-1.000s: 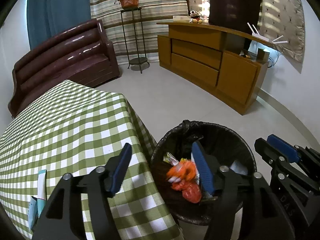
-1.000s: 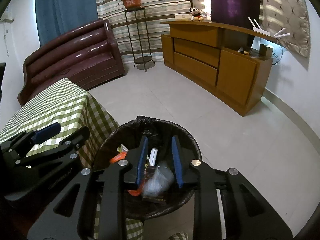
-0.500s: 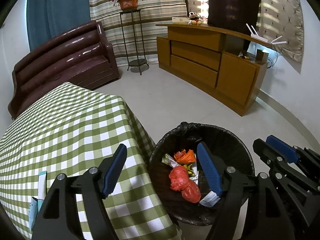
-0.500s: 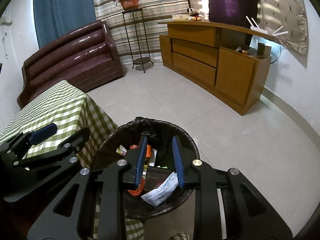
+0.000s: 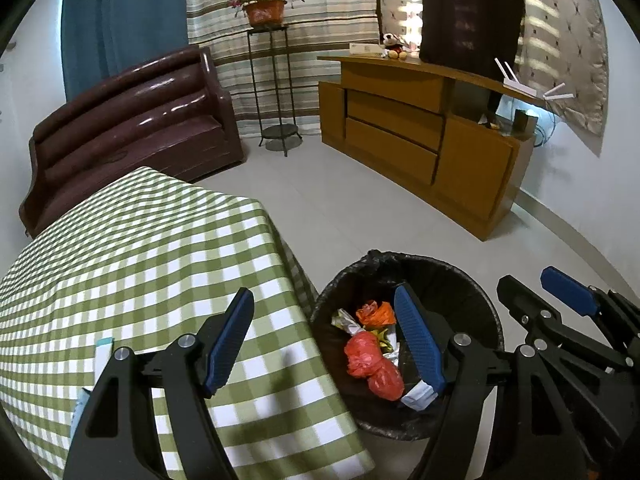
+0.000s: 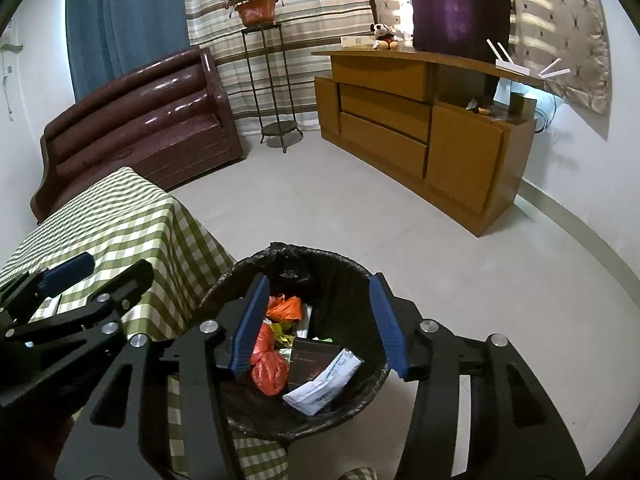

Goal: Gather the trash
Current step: 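Move both open grippers back over the two tubes on the table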

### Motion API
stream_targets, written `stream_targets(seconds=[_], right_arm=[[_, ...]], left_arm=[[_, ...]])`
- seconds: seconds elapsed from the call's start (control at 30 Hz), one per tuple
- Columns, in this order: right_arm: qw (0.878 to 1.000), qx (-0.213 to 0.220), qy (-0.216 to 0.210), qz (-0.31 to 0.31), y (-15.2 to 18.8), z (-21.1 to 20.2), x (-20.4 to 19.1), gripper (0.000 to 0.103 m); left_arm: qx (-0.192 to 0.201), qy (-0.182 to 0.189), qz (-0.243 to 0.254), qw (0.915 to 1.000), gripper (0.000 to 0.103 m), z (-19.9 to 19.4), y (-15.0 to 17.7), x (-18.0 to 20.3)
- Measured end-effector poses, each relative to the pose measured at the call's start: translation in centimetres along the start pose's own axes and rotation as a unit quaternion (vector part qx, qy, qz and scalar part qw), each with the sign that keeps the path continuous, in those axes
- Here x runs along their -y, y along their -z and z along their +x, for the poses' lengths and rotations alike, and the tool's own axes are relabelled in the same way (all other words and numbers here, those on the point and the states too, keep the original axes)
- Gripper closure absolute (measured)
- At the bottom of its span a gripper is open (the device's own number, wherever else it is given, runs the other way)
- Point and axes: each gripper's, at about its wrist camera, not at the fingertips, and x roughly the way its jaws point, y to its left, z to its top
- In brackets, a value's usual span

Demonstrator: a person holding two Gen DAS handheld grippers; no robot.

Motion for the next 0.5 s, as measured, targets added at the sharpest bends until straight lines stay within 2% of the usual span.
stream_targets(seconds=[0.5], right_arm=[[0.999,0.000,-0.033,-0.033,-0.1,-1.3,-4.8,0.048]], left_arm=[[0.003,-0.045,-0.046,0.9979,0.030,-3.2,1.7,-5.6]])
